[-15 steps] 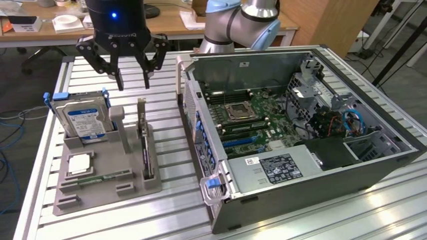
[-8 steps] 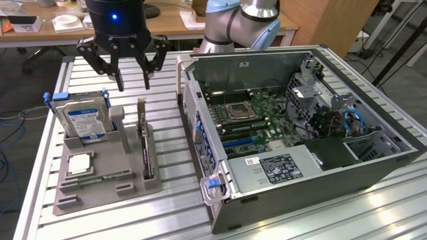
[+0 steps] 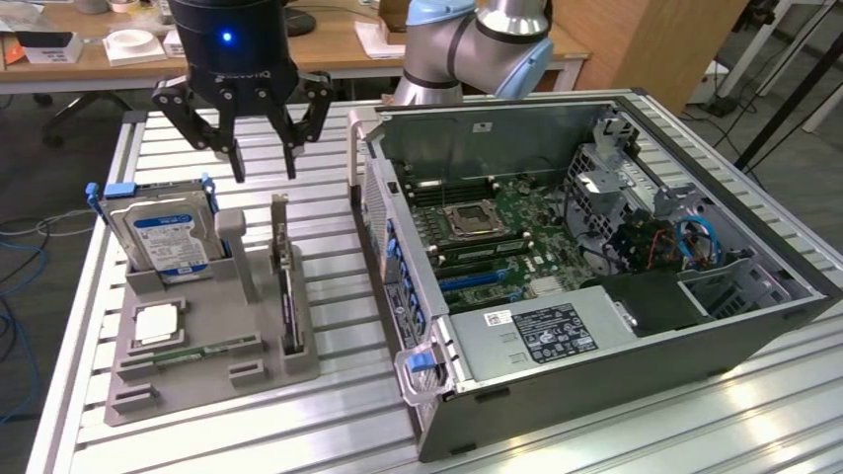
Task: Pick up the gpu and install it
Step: 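Pick up the gpu and move the gpu toward the slot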
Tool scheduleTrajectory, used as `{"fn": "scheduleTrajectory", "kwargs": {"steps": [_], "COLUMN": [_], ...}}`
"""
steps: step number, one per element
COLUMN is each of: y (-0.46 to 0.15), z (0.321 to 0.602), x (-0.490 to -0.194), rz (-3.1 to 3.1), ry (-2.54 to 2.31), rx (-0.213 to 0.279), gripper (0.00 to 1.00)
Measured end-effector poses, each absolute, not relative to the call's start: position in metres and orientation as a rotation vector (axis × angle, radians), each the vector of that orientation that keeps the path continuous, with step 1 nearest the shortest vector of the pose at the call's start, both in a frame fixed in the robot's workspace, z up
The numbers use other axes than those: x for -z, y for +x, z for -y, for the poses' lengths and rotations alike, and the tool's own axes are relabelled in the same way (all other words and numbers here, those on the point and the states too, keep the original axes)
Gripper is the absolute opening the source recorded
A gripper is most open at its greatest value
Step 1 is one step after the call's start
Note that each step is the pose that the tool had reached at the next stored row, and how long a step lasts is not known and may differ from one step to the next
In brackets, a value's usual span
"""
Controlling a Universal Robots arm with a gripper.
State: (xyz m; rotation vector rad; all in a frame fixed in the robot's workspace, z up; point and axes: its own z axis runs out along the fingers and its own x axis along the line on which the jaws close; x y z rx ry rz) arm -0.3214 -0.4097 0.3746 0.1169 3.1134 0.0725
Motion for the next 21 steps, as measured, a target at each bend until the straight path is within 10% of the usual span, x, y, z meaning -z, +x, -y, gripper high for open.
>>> {"fn": "scheduleTrajectory", "kwargs": {"steps": [21], "y": [-0.3202], "z": [0.41], "x": [-0.3682], "rz": [-3.113], "ry": [0.117], "rx": [-0.072], "gripper": [0.53]}}
